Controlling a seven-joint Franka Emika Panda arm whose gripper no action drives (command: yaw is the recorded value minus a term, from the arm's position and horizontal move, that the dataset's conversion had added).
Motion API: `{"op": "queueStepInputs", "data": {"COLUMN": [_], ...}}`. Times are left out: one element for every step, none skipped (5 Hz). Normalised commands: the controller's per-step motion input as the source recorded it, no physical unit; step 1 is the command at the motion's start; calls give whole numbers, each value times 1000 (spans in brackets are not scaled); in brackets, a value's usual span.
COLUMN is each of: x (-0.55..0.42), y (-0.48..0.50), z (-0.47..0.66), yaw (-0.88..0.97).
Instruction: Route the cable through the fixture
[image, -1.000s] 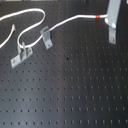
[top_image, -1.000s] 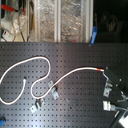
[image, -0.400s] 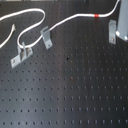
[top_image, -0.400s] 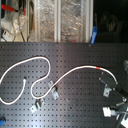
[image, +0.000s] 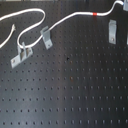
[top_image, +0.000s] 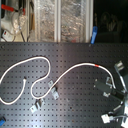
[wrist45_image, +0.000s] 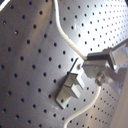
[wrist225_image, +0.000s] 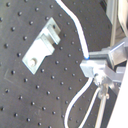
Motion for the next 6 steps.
{"op": "queueStepInputs", "data": {"x": [5,-21,-230,-290,-12,-334], "y": [15,2,-201,-215,-9,-180], "z": [15,44,156,149,26,141], "yaw": [-57,0,-9,0,0,-43]}}
